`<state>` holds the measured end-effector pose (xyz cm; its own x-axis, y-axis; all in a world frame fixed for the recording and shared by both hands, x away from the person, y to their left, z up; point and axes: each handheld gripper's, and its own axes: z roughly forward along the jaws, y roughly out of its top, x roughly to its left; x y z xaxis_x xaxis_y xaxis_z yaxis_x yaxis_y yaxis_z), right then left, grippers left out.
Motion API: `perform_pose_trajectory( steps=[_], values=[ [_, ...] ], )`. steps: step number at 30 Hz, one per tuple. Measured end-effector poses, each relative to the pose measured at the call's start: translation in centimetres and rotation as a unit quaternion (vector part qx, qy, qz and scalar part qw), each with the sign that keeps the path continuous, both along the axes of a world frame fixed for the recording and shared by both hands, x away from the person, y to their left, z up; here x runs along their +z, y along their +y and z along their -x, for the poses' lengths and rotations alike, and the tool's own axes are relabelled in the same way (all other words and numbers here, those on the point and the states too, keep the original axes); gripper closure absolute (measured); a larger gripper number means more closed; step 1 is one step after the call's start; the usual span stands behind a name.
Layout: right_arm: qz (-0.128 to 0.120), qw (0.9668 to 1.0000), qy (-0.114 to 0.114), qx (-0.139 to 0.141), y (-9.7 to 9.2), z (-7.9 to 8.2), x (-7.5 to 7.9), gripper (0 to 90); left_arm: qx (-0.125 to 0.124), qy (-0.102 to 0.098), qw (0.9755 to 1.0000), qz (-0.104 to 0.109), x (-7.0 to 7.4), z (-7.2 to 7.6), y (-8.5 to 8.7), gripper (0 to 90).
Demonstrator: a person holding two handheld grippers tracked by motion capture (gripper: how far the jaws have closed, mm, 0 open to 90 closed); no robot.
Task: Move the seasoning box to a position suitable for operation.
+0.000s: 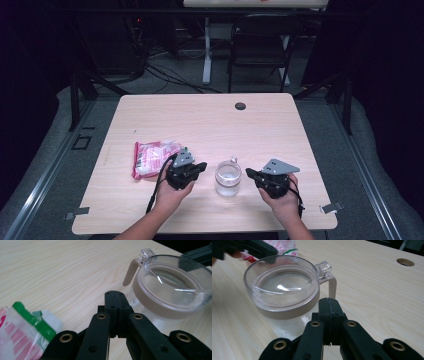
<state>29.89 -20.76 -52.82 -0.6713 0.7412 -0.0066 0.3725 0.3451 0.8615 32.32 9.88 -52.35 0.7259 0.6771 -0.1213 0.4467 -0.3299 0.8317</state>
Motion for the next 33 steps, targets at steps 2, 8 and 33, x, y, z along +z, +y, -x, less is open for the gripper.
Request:
perform_pose_trajectory(
  steps=[2,8,33],
  values=[
    [0.013,0.9999,-0.005,0.001,0.3,-0.4,-0.3,90.0,0.003,0.002,1.0,0.003,-0.1,0.6,0.2,90.0],
    [0.027,0.9996,0.002,-0.002,0.7,-2.0,-1.4,89.1,0.006,0.022,0.9997,-0.007,-1.5,1.7,-1.0,90.0],
    [0.044,0.9983,0.02,0.034,2.2,-2.9,-2.7,90.0,0.029,0.026,0.999,-0.02,-2.2,2.9,-3.5,90.0]
  ],
)
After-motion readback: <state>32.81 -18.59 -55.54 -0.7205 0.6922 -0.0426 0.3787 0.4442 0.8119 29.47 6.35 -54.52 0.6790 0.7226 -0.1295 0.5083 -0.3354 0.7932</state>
